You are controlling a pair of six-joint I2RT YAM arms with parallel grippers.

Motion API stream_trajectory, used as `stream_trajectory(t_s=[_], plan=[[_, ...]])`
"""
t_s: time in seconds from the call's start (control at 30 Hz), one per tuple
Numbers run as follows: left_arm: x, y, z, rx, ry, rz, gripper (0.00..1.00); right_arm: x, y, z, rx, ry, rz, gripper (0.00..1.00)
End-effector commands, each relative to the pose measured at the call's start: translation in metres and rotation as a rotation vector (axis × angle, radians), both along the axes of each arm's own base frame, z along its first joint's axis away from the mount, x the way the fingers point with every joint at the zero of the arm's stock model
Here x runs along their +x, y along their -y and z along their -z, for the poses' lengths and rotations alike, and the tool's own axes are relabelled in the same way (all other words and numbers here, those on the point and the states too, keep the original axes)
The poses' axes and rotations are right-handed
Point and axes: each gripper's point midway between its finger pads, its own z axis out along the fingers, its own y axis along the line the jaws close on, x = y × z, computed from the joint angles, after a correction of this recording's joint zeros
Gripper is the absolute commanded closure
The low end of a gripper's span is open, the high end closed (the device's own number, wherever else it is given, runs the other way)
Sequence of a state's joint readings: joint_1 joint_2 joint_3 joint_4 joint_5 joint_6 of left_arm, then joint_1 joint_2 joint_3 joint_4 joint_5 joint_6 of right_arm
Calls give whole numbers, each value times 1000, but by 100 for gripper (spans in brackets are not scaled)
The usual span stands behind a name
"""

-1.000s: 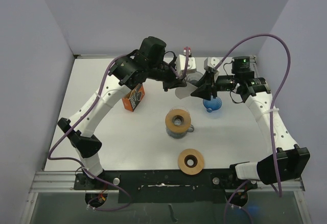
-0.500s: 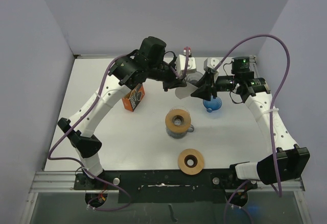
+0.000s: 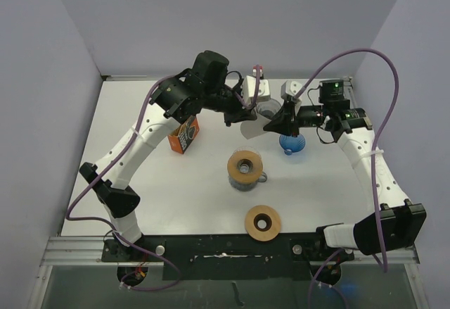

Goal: Place the coffee filter in the dripper
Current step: Place the coffee filter in the coffee dripper.

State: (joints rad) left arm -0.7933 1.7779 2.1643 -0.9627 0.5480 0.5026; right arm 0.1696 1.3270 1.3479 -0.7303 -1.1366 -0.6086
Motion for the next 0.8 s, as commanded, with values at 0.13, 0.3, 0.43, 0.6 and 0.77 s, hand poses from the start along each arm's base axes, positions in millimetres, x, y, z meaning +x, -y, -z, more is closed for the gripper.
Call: stream_trajectory(t_s=[0.13,0.3,0.43,0.6,0.77], plan=[[-19,-3,-24,-62,26,56,73,-14,6,-9,20,55,-4,100],[-25,-17,-25,-48,28,65,50,-23,11,-10,30,52,-4,100],[-24,-35,-24,-58,4,66,46,-31,15,-11,24,59,-4,100],[-21,-49,-19,-73,-33,76,43,-40,17,-7,10,56,-18,100],[-17,-44,-14,-87,-64,74,43,-47,15,-10,25,53,-48,100]])
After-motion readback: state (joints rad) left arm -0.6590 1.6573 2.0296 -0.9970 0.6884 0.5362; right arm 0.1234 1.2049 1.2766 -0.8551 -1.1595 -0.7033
